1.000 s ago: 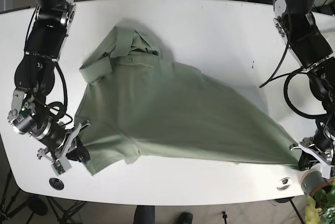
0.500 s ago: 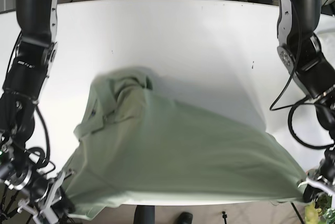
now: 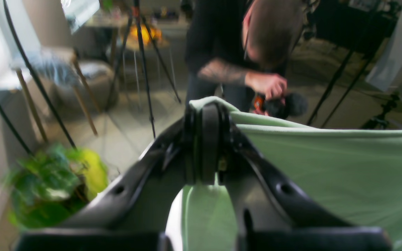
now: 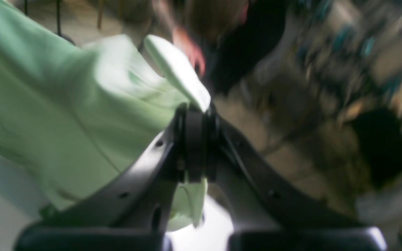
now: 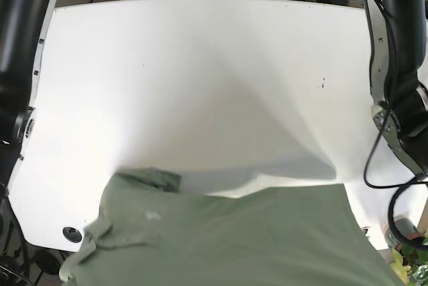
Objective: Fold the T-shirt properly
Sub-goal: 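Lift the shirt high with both grippers and swing it out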
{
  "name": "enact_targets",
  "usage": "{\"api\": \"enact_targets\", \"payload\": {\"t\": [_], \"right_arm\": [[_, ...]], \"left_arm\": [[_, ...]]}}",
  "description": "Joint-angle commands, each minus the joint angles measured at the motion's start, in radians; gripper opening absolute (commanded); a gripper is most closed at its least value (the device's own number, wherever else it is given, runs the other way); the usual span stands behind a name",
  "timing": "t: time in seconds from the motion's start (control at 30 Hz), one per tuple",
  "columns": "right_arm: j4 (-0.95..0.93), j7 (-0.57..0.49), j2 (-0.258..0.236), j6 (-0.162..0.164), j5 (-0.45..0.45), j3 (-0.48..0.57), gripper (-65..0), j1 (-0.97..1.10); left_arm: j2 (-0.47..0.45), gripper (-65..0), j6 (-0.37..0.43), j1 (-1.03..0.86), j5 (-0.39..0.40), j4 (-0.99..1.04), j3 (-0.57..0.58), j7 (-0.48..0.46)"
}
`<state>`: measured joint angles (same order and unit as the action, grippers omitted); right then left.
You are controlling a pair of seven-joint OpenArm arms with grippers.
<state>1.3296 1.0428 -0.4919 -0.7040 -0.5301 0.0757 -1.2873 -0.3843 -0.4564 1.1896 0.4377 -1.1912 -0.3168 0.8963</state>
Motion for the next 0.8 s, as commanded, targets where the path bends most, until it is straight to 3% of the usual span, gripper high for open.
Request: {"api": "enact_targets", "payload": {"t": [0.0, 0.3, 0.63, 0.77], "right_arm": [[0.014, 0.015, -0.023, 0.006, 0.018, 0.009, -65.0, -0.018], [0.08, 0.057, -0.041, 0.006, 0.018, -0.015, -65.0, -0.018], [0.218, 0.057, -0.05, 0.006, 0.018, -0.15, -65.0, 0.291], [0.305, 0.057, -0.046, 0.006, 0.018, -0.213, -65.0, 0.453]], "left_arm": [[-0.015, -65.0, 0.005, 0.057, 0.011, -0.014, -0.002, -0.032], [-0.017, -65.0, 0.001, -0.007, 0.019, -0.032, -0.003, 0.005], [-0.014, -65.0, 0.0, -0.274, 0.02, -0.206, -0.003, 0.008], [-0.014, -65.0, 0.0, -0.393, 0.057, -0.275, -0.006, 0.008]]}}
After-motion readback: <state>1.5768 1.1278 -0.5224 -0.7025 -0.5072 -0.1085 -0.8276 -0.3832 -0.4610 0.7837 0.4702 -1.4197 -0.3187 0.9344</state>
